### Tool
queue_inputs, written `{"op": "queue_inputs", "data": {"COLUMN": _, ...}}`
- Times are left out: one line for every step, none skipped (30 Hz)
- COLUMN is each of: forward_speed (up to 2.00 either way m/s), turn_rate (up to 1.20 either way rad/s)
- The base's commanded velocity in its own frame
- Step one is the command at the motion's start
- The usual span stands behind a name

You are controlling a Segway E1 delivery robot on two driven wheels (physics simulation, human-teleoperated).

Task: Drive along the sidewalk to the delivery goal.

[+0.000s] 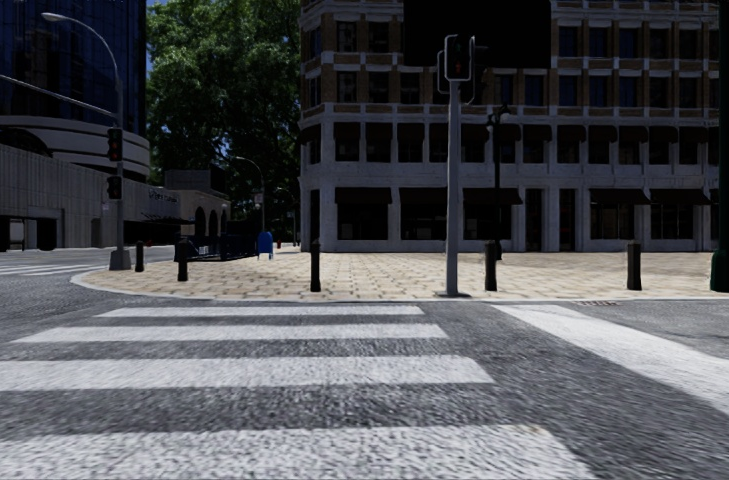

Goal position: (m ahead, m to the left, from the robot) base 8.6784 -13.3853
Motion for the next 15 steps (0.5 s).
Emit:
{"op": "queue_inputs", "data": {"forward_speed": 2.0, "turn_rate": 0.0}}
{"op": "queue_inputs", "data": {"forward_speed": 2.0, "turn_rate": 0.0}}
{"op": "queue_inputs", "data": {"forward_speed": 2.0, "turn_rate": 0.0}}
{"op": "queue_inputs", "data": {"forward_speed": 2.0, "turn_rate": 0.0}}
{"op": "queue_inputs", "data": {"forward_speed": 2.0, "turn_rate": 0.0}}
{"op": "queue_inputs", "data": {"forward_speed": 2.0, "turn_rate": 0.0}}
{"op": "queue_inputs", "data": {"forward_speed": 2.0, "turn_rate": 0.0}}
{"op": "queue_inputs", "data": {"forward_speed": 2.0, "turn_rate": 0.0}}
{"op": "queue_inputs", "data": {"forward_speed": 2.0, "turn_rate": 0.0}}
{"op": "queue_inputs", "data": {"forward_speed": 2.0, "turn_rate": 0.0}}
{"op": "queue_inputs", "data": {"forward_speed": 2.0, "turn_rate": 0.0}}
{"op": "queue_inputs", "data": {"forward_speed": 2.0, "turn_rate": 0.0}}
{"op": "queue_inputs", "data": {"forward_speed": 2.0, "turn_rate": 0.0}}
{"op": "queue_inputs", "data": {"forward_speed": 2.0, "turn_rate": 0.0}}
{"op": "queue_inputs", "data": {"forward_speed": 2.0, "turn_rate": 0.0}}
